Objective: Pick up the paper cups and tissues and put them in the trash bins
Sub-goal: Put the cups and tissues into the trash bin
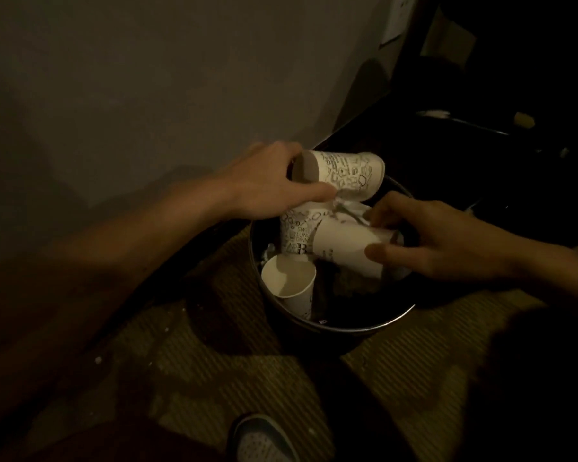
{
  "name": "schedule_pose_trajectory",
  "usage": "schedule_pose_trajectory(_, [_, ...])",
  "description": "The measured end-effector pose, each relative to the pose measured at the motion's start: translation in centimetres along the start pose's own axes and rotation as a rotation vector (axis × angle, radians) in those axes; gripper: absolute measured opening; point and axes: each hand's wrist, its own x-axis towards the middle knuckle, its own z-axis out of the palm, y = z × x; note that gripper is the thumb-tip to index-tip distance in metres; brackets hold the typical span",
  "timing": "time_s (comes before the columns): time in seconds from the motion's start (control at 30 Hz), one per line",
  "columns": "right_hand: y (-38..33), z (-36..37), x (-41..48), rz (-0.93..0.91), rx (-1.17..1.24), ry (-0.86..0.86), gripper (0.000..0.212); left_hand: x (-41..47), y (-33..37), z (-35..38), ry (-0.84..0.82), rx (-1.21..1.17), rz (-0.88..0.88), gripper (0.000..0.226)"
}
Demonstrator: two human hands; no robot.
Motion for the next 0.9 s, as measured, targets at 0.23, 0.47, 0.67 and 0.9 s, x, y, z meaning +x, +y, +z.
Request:
schedule_pose_trajectory(0.23, [0.7,0.5,-1.1,-0.072,-0.106,0.078,0.051,-4.5,1.4,-2.6,-0.049,-0.145,0.194,0.047])
schedule_pose_trajectory(0.47, [0.0,1.0,-1.3,-0.254,-0.149,0.247,0.044,-5.8,1.2,1.1,-0.427,0.151,0.059,0.039])
schedule_pose_trajectory(0.67, [-0.2,3.3,-1.5,-0.286,-0.225,0.077,0.035,-5.9,0.3,4.2,-0.253,0.491,0.195,0.058])
schedule_pose_trajectory(0.9, [-2.8,2.9,0.0,-0.266,-0.114,-0.029,0.025,-6.7,-1.4,4.0,-0.226,0.357,0.217,0.053])
